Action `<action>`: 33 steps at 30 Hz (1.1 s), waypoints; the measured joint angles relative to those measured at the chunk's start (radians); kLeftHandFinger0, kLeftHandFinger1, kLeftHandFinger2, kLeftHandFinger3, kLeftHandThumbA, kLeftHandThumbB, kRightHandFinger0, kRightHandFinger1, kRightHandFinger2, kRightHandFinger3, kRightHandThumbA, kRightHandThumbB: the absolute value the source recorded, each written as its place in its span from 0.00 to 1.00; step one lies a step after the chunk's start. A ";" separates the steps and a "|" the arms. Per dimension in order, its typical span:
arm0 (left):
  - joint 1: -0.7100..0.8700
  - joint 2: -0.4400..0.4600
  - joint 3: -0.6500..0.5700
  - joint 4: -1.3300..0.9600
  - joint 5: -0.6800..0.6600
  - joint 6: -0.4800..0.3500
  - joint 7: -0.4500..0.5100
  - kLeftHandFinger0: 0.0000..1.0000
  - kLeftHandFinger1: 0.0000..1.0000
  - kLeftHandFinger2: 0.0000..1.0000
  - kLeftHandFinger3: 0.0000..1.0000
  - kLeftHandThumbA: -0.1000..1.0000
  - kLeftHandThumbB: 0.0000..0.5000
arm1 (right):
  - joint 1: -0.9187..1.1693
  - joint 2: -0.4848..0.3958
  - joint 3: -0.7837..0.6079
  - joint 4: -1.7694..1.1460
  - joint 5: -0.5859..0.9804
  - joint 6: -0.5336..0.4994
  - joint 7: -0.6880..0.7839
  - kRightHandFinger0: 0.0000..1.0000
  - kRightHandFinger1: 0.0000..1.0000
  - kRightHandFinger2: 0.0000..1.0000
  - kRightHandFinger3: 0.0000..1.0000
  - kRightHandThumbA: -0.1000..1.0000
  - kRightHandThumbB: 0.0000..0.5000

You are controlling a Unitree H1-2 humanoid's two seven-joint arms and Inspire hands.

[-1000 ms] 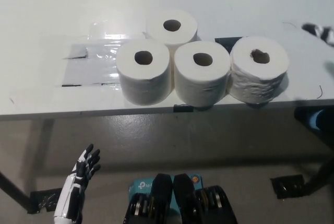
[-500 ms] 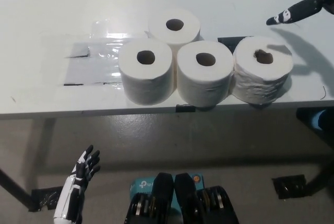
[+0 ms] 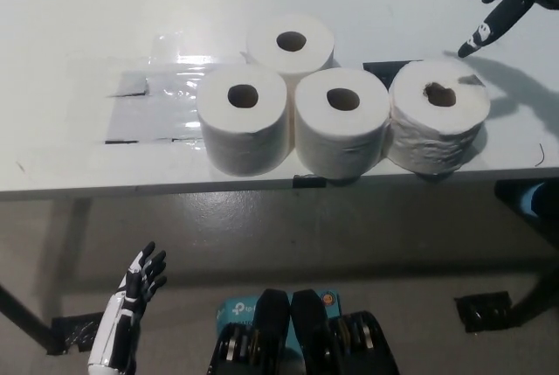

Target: A few rolls of toilet paper are kept infront of the robot and the robot uses its right hand to lift one of the rolls and and places it on top of the other rolls to stack it.

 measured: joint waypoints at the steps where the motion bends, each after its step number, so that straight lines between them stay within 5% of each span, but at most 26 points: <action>1: 0.000 0.000 0.000 0.000 0.000 0.000 0.000 1.00 1.00 1.00 1.00 1.00 0.15 | 0.000 0.000 0.000 0.003 -0.003 -0.001 0.008 1.00 1.00 1.00 1.00 0.95 0.76; 9: 0.003 0.002 0.000 0.000 0.000 0.000 -0.004 1.00 1.00 1.00 1.00 1.00 0.15 | 0.000 0.003 -0.005 0.031 -0.022 -0.024 0.058 1.00 1.00 1.00 1.00 1.00 0.74; 11: 0.003 0.002 0.000 0.000 0.001 0.000 -0.005 1.00 1.00 1.00 1.00 1.00 0.15 | 0.000 0.004 -0.007 0.031 -0.024 -0.026 0.065 1.00 1.00 1.00 1.00 0.99 0.64; 15: 0.004 0.002 0.000 0.000 0.000 0.000 -0.010 1.00 1.00 1.00 1.00 1.00 0.16 | 0.000 0.022 -0.013 0.062 -0.032 -0.023 0.076 1.00 1.00 1.00 1.00 0.95 0.74; 33: 0.011 0.001 0.000 -0.002 0.000 -0.001 -0.012 1.00 1.00 1.00 1.00 1.00 0.13 | 0.006 0.080 -0.031 0.107 -0.075 -0.035 0.077 1.00 1.00 1.00 1.00 0.93 0.67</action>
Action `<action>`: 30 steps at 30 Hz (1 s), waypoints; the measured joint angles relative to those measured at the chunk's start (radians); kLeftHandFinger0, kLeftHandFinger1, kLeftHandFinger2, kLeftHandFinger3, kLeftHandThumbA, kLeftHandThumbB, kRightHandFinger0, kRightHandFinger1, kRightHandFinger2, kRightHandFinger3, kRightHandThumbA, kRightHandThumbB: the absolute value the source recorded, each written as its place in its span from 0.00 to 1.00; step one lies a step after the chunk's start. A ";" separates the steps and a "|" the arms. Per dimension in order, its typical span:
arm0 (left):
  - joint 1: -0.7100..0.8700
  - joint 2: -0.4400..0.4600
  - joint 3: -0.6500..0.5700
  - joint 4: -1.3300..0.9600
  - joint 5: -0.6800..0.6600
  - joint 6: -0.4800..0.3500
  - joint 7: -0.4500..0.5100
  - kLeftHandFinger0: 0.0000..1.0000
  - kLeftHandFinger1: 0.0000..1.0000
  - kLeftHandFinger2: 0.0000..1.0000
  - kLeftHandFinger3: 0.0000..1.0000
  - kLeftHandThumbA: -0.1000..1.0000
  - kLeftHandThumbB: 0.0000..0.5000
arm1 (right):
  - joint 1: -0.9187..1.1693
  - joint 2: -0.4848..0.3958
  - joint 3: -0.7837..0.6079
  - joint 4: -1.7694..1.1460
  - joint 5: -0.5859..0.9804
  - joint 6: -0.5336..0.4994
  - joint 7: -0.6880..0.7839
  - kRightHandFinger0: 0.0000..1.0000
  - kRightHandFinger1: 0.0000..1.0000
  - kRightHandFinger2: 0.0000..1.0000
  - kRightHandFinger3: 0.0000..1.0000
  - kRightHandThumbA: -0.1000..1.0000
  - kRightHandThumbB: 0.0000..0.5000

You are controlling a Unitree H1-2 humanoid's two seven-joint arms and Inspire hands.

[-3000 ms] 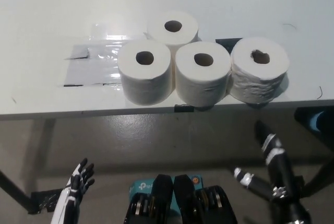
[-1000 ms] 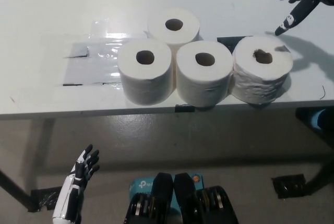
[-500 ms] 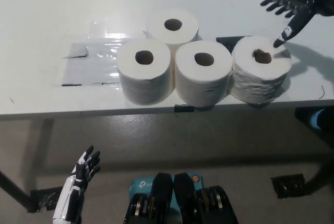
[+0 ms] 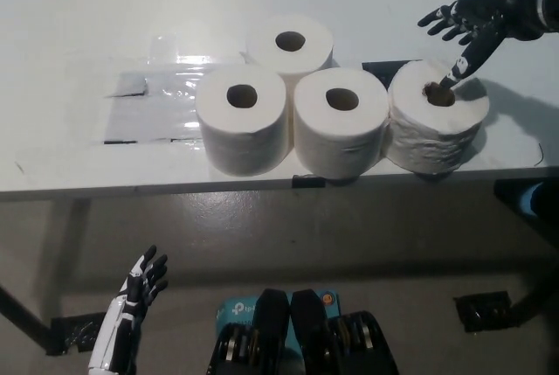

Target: A few rolls of toilet paper are kept infront of the robot and the robot uses its right hand to lift one of the rolls and and places it on top of the other rolls to stack it.

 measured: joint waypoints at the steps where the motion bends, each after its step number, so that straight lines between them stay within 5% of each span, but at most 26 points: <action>1: 0.000 0.000 0.000 0.000 0.000 0.000 0.000 1.00 1.00 1.00 1.00 1.00 0.13 | 0.000 0.001 -0.001 0.001 -0.004 -0.001 0.000 1.00 1.00 1.00 1.00 0.93 0.68; 11: 0.002 0.000 0.000 0.000 0.000 -0.002 0.000 1.00 1.00 1.00 1.00 1.00 0.14 | 0.000 0.008 -0.013 0.005 -0.026 -0.001 0.000 1.00 1.00 1.00 1.00 0.87 0.65; 30: 0.013 -0.001 0.000 0.000 0.000 -0.007 0.000 1.00 1.00 1.00 1.00 1.00 0.16 | 0.000 0.025 -0.025 0.066 -0.056 -0.013 -0.005 1.00 1.00 1.00 1.00 0.87 0.76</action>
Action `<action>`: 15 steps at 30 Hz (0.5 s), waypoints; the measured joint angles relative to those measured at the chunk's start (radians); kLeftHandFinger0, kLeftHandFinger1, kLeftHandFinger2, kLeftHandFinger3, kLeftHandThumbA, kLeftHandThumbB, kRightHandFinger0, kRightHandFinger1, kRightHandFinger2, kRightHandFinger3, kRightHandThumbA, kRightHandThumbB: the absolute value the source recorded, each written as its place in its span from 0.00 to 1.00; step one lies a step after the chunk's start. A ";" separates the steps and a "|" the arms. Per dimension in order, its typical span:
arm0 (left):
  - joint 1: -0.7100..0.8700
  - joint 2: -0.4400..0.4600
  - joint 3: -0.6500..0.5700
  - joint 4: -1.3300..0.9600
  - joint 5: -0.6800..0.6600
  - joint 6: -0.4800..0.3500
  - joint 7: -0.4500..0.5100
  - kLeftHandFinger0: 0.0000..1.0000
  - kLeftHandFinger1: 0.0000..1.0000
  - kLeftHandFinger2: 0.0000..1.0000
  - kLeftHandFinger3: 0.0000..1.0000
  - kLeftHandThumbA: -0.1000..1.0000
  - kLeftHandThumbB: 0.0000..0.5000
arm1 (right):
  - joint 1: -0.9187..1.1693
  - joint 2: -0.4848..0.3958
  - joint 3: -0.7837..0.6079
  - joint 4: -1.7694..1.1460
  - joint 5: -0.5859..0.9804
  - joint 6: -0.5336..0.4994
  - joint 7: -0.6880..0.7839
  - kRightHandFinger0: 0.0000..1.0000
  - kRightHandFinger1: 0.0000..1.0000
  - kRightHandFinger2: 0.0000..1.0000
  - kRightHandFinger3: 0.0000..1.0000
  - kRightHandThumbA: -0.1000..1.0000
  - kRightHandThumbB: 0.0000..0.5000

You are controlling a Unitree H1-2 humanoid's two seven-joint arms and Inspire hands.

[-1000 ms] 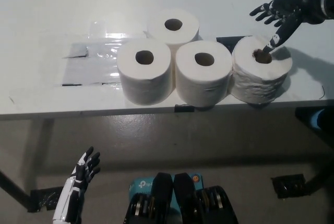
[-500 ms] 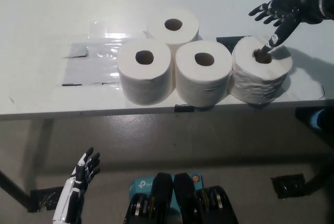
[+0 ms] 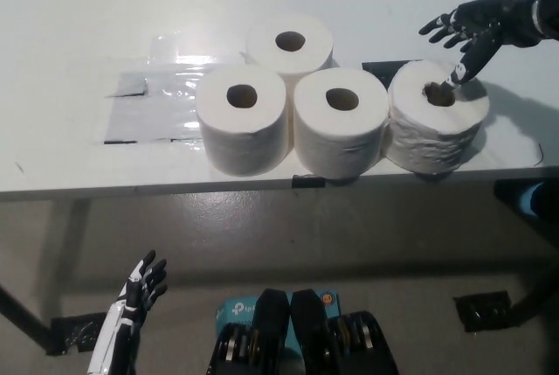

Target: A few rolls of toilet paper are kept infront of the robot and the robot uses its right hand to lift one of the rolls and and places it on top of the other rolls to stack it.

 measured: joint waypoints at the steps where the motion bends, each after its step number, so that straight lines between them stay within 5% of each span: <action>1: 0.001 0.000 0.000 0.000 0.000 0.000 0.000 1.00 1.00 1.00 1.00 1.00 0.16 | 0.000 0.003 0.000 0.010 -0.002 -0.001 -0.004 1.00 1.00 1.00 1.00 0.86 0.76; 15: 0.002 0.000 0.000 -0.001 -0.001 0.000 0.000 1.00 1.00 1.00 1.00 1.00 0.19 | 0.000 0.019 -0.003 0.045 -0.024 -0.046 -0.029 1.00 1.00 1.00 1.00 0.85 0.69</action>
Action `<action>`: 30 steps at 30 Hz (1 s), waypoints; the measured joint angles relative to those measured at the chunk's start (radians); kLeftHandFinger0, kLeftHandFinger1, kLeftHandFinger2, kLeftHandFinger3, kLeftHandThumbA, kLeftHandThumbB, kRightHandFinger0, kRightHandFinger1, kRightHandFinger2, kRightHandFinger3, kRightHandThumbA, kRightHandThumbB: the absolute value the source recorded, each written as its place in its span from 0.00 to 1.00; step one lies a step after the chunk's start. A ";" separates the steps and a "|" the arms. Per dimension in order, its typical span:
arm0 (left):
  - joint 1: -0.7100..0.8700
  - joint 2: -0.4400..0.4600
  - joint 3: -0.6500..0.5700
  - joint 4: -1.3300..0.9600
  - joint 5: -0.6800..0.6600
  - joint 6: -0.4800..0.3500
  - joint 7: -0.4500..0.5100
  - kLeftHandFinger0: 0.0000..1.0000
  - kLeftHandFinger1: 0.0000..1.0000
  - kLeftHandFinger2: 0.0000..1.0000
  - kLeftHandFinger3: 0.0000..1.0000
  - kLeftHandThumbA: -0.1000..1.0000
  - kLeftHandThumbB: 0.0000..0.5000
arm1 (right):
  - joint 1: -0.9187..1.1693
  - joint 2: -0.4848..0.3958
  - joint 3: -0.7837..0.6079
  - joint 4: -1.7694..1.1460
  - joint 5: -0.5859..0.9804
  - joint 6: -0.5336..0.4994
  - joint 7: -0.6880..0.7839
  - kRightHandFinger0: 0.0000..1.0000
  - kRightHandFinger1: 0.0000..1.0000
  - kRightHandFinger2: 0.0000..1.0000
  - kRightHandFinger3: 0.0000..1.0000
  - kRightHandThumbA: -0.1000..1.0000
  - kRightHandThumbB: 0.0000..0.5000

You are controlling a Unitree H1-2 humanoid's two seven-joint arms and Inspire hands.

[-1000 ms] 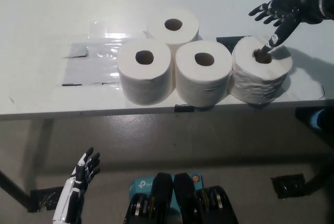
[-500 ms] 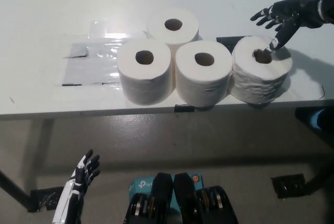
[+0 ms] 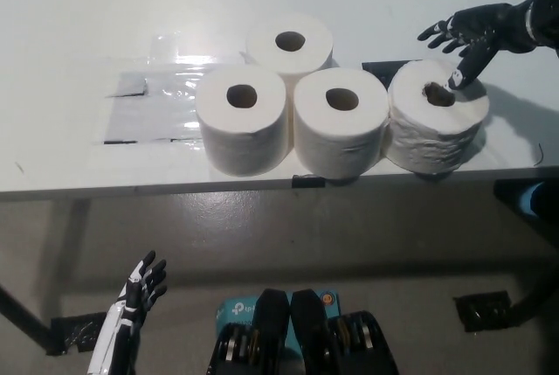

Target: A few rolls of toilet paper are kept infront of the robot and the robot uses its right hand to lift one of the rolls and and places it on top of the other rolls to stack it.

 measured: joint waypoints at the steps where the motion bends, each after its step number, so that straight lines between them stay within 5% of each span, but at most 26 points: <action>1: 0.000 0.000 0.000 0.000 0.000 0.000 0.000 1.00 1.00 1.00 1.00 1.00 0.18 | 0.000 0.001 0.000 0.002 0.000 -0.002 -0.001 1.00 1.00 1.00 1.00 0.85 0.69; 9: 0.001 0.000 0.000 -0.001 -0.002 0.000 0.000 1.00 1.00 1.00 1.00 1.00 0.21 | 0.000 0.014 0.006 0.019 -0.011 -0.038 -0.009 1.00 1.00 1.00 1.00 0.90 0.65; 17: 0.003 -0.001 0.000 -0.001 -0.002 0.000 -0.001 1.00 1.00 1.00 1.00 1.00 0.19 | -0.004 0.033 0.057 0.044 -0.057 -0.065 -0.027 1.00 1.00 1.00 1.00 0.91 0.71; 27: 0.003 -0.001 0.000 -0.002 -0.002 -0.001 -0.001 1.00 1.00 1.00 1.00 1.00 0.18 | -0.036 0.087 0.129 0.125 -0.124 -0.088 -0.040 1.00 1.00 1.00 1.00 0.73 0.65; 30: 0.003 -0.001 0.001 -0.002 -0.002 -0.002 -0.001 1.00 1.00 1.00 1.00 1.00 0.18 | -0.039 0.096 0.136 0.133 -0.135 -0.092 -0.042 1.00 1.00 1.00 1.00 0.70 0.72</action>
